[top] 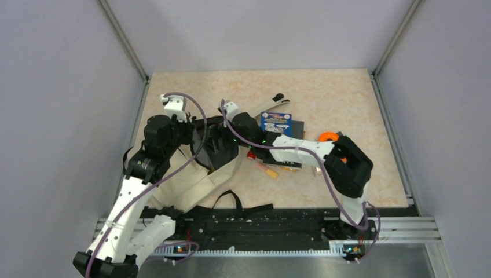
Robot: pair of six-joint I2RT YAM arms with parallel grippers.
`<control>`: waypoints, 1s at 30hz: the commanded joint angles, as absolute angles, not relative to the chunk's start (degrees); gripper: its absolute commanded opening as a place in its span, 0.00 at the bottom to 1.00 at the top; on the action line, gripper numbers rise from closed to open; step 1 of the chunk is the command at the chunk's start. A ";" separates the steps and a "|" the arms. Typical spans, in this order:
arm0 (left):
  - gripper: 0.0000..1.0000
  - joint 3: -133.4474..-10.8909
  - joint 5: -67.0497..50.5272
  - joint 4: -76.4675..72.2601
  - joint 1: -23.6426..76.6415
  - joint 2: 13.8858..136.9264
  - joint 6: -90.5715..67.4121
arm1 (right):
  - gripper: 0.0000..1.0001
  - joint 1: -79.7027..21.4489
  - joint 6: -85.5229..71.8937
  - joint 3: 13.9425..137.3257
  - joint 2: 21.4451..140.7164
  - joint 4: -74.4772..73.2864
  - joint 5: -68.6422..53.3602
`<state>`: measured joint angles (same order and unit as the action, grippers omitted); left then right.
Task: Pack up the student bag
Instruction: Place the book in the student bag, then pick up the book from the center of the board.
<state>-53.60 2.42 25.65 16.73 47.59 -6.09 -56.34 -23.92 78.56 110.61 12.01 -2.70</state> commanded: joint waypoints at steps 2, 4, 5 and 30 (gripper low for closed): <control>0.00 -54.06 3.72 20.37 16.79 46.82 -6.71 | 0.82 -55.86 -18.01 72.03 95.20 11.04 -1.45; 0.00 -54.35 4.32 20.96 16.79 47.69 -7.07 | 0.83 -55.31 -17.12 70.16 91.10 7.84 -0.23; 0.00 -54.52 4.51 21.14 16.74 48.16 -7.21 | 0.83 -54.72 -16.94 69.16 89.09 6.15 1.19; 0.00 -54.57 5.90 21.62 16.79 50.85 -7.33 | 0.91 -9.11 -15.83 64.57 98.08 5.68 -29.52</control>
<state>-53.45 4.78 25.63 16.75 50.89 -7.35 -12.14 -17.54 58.70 92.62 3.46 -23.24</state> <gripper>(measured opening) 0.027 0.920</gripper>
